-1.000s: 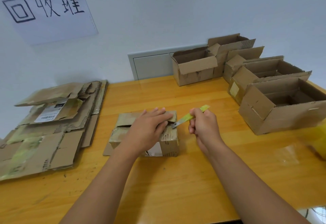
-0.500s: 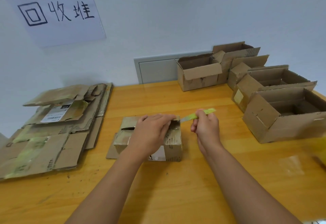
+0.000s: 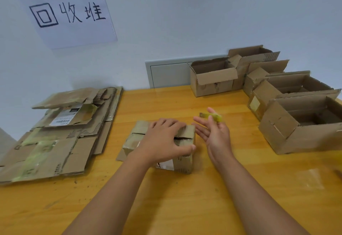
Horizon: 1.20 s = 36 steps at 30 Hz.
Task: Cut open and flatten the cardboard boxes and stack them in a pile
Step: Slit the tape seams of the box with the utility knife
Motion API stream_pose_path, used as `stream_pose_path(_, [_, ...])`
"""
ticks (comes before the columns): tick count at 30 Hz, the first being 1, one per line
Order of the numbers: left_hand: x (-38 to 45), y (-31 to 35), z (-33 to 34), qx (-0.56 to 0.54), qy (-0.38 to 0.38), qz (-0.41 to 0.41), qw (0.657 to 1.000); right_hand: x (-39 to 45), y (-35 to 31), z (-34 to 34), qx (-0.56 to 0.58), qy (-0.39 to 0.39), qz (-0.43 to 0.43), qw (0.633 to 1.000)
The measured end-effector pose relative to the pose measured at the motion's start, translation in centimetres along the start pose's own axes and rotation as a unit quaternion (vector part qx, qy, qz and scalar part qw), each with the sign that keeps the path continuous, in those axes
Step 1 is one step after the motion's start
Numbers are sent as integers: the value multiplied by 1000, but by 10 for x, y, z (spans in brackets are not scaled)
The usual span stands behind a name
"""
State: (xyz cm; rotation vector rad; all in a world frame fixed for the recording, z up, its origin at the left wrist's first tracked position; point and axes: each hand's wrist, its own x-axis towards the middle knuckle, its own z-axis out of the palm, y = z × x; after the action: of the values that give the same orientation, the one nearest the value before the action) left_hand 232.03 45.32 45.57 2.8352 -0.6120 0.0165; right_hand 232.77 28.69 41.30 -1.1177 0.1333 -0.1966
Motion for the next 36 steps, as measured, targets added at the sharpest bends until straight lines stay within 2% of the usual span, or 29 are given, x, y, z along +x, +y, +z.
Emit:
stream_pose_path(4, [-11, -4, -15, -8, -86, 53, 995, -9, 5, 6, -66, -52, -1, 996])
stream_pose_path(7, [-23, -12, -26, -104, -122, 6, 987, -13, 5, 5, -87, -40, -18, 995])
stream_pose_path(8, [-25, -12, -27, -162, -115, -18, 980, -12, 5, 4, -87, -32, -25, 995])
stream_pose_path(10, [-25, -8, -23, -220, -41, -75, 972, -11, 6, 4, -96, -23, -36, 994])
stream_pose_path(12, [-17, -2, -15, -156, 43, -159, 974, -11, 9, 4, -118, -34, -42, 992])
stream_pose_path(14, [-10, 6, -12, -51, 47, -217, 974, -12, 11, 5, -139, -44, -46, 988])
stream_pose_path(15, [-8, 9, -11, -11, 35, -219, 975, -12, 12, 5, -145, -43, -47, 987])
stream_pose_path(18, [-6, 8, -14, 25, -39, -143, 989, -12, 13, 3, -143, -10, -58, 988])
stream_pose_path(20, [-11, -1, -18, -2, -100, -85, 991, -10, 12, -1, -141, 19, -68, 987])
stream_pose_path(22, [-17, -16, -23, -25, -124, -50, 991, -10, 11, -3, -146, 25, -77, 986])
stream_pose_path(25, [-24, -35, -26, -51, -114, -23, 992, -12, 12, 1, -172, -14, -70, 982])
stream_pose_path(28, [-24, -29, -25, -107, -59, -39, 992, -19, 15, 9, -183, -68, -49, 980])
stream_pose_path(30, [-21, -16, -21, -73, -21, -55, 996, -20, 16, 10, -190, -71, -50, 978])
stream_pose_path(32, [-18, -8, -13, -9, -15, -43, 999, -24, 15, 10, -194, -70, -47, 977])
stream_pose_path(36, [-16, -20, -11, -64, -22, -30, 997, -27, 11, 9, -182, -72, -51, 979])
